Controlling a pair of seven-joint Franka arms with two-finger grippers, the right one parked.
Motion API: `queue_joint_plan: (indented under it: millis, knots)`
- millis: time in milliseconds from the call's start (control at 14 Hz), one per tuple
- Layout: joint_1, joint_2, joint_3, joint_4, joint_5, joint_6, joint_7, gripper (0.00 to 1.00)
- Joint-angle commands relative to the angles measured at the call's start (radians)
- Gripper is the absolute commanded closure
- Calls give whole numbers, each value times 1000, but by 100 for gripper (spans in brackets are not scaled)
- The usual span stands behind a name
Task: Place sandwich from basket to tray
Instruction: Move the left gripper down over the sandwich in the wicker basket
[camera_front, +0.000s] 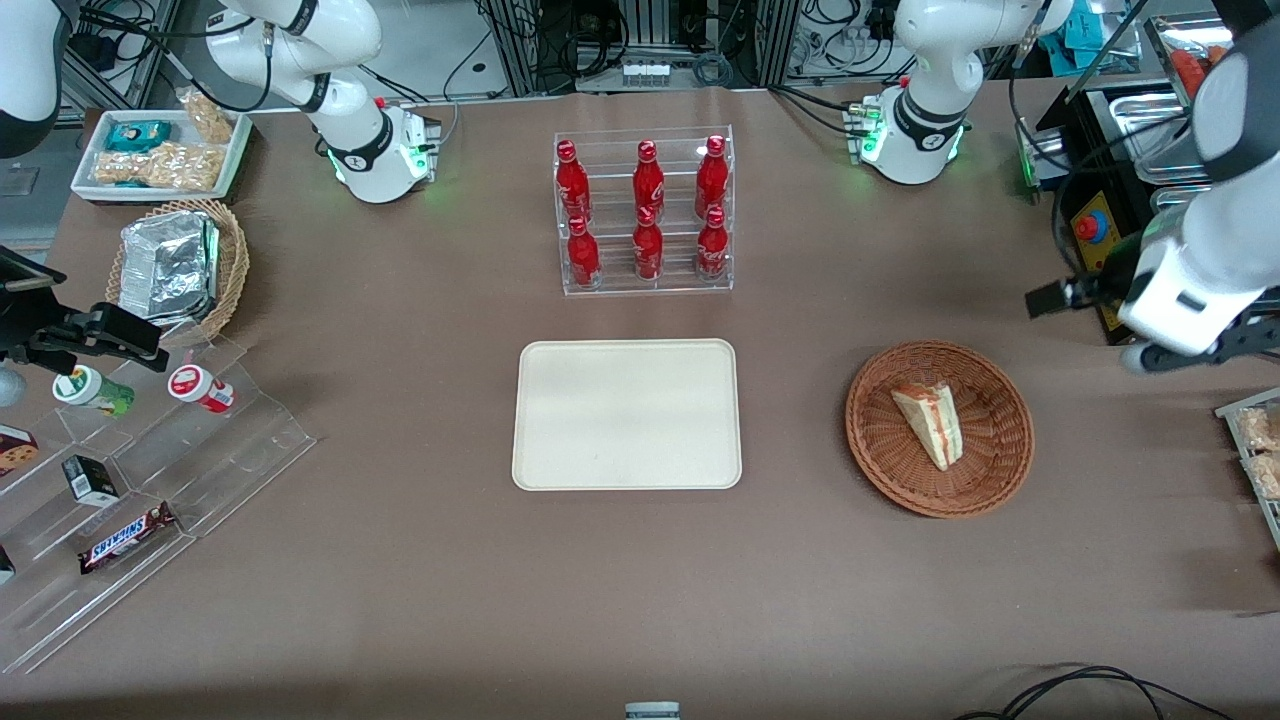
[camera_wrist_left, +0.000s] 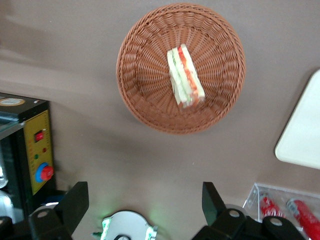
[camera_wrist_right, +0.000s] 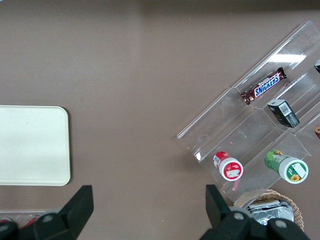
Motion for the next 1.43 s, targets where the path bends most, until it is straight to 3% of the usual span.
queue_joint_plan:
  millis: [0, 286, 500, 857, 1357]
  knots:
    - [5, 51, -10, -60, 11, 104, -33, 0]
    - [14, 71, -8, -199, -5, 299, -135, 0]
    - [10, 123, -8, -222, -3, 422, -321, 0]
    - [-3, 189, -15, -261, -3, 554, -439, 0]
    - [-29, 222, -13, -424, 0, 772, -467, 0]
